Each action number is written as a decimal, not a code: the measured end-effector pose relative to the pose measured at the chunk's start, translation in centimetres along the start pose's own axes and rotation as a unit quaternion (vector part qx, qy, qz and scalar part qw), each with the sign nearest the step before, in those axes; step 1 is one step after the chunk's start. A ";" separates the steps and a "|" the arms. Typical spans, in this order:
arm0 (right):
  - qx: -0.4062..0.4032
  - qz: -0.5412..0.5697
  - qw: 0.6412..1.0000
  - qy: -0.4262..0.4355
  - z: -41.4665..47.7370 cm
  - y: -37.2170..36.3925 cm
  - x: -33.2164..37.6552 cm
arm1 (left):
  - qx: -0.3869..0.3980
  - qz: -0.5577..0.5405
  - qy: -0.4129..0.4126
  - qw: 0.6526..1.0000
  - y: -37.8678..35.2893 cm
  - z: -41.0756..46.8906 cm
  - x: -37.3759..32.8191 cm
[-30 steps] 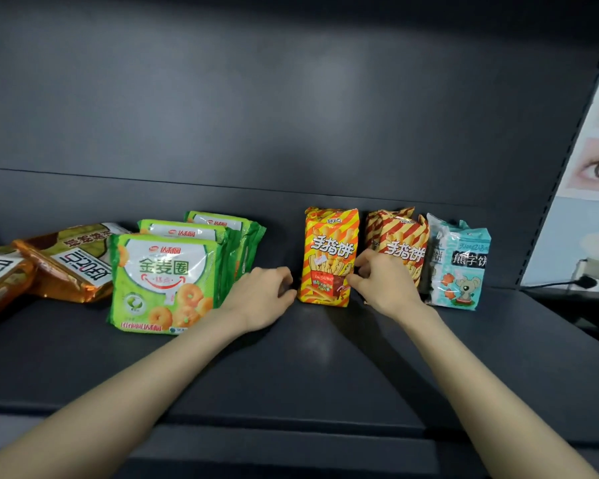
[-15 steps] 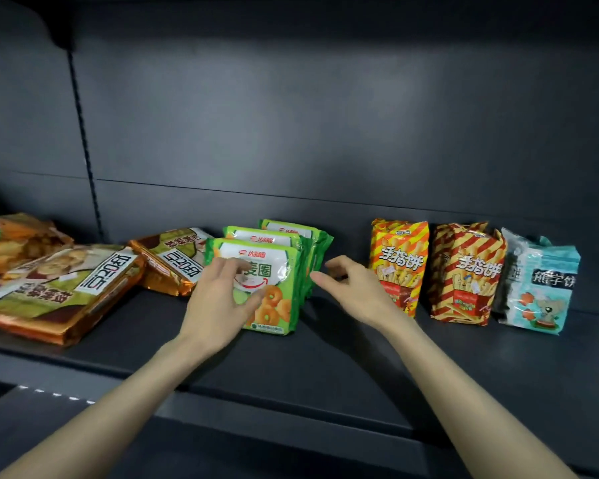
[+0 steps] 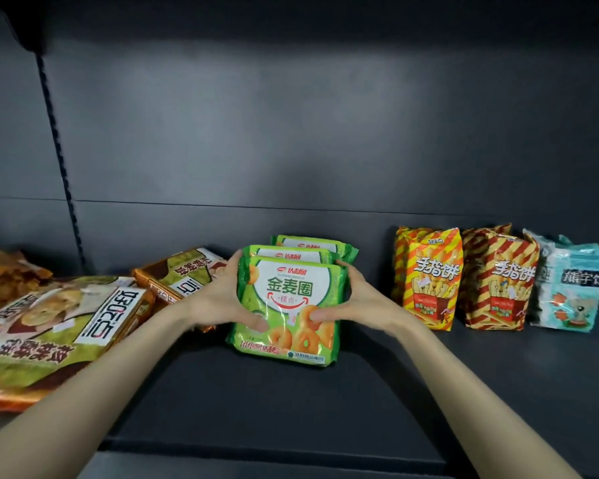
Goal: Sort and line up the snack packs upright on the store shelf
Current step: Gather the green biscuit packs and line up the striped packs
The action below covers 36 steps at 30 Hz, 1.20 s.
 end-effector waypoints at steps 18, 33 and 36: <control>-0.033 0.049 0.997 0.042 3.1 3.4 -1.2 | -0.116 -0.029 -0.103 0.987 -3.7 6.0 -0.3; 0.037 0.006 0.999 -0.012 3.4 3.5 -3.1 | 0.046 -0.189 -0.083 0.977 -3.4 7.8 1.1; 0.023 0.013 1.000 0.002 3.5 3.6 -3.2 | 0.039 -0.158 -0.073 0.984 -3.4 8.0 1.2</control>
Point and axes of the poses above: each hand's wrist, its own z-axis towards the middle knuckle, its own y-axis out of the back of the hand, x = y × z, the point moved 1 cm from there along z, towards the middle knuckle, and after that the axes turned 12 degrees about z, right-handed, at the moved point
